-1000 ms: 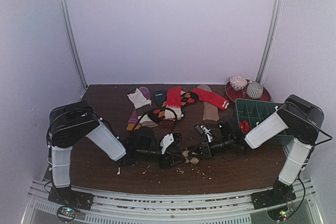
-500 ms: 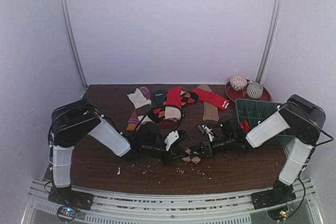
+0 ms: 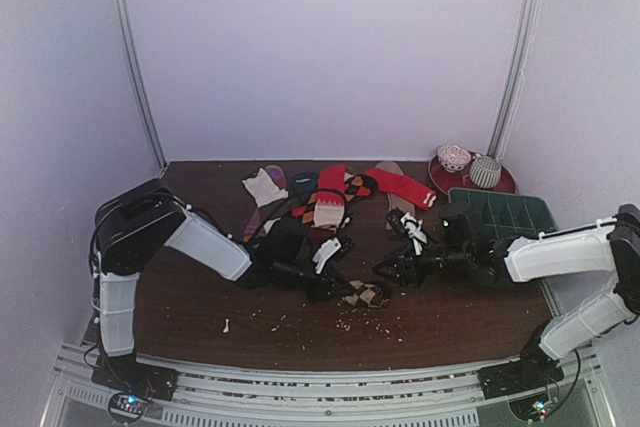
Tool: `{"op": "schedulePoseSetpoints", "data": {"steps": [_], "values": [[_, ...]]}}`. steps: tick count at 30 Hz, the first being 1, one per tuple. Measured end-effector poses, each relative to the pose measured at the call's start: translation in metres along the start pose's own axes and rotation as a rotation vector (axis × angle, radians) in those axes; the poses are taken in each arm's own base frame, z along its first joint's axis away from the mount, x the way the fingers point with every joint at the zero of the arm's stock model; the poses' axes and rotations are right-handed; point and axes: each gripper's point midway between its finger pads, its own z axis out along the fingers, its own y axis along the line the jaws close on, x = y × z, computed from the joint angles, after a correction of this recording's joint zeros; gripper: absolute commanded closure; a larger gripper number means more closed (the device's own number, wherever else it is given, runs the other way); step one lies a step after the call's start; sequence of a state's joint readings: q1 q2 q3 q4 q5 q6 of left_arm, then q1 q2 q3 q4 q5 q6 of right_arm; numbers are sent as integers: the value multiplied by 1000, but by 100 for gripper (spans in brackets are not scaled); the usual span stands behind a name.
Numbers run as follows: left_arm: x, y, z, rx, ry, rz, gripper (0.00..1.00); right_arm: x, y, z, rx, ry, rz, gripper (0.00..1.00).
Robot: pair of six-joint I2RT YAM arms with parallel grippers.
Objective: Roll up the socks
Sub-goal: Roll a pair of socks at the center of the board.
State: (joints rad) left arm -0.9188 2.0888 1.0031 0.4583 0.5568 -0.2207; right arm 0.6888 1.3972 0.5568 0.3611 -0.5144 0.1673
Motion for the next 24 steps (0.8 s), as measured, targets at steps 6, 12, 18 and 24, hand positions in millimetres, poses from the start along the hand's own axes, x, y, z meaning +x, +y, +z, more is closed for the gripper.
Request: {"op": "schedulePoseSetpoints", "data": {"steps": [6,12,18,24], "values": [[-1,1,1,37,32,-64,100,-15,11,-17,66,-97,-161,54],[-2,2,1,42,51,-87,100,30,8,-9,119,-12,-61,55],[-3,2,2,43,53,-89,100,42,-4,-13,209,-22,149,60],[-5,2,2,44,50,-86,100,41,-12,-21,256,-55,260,66]]}}
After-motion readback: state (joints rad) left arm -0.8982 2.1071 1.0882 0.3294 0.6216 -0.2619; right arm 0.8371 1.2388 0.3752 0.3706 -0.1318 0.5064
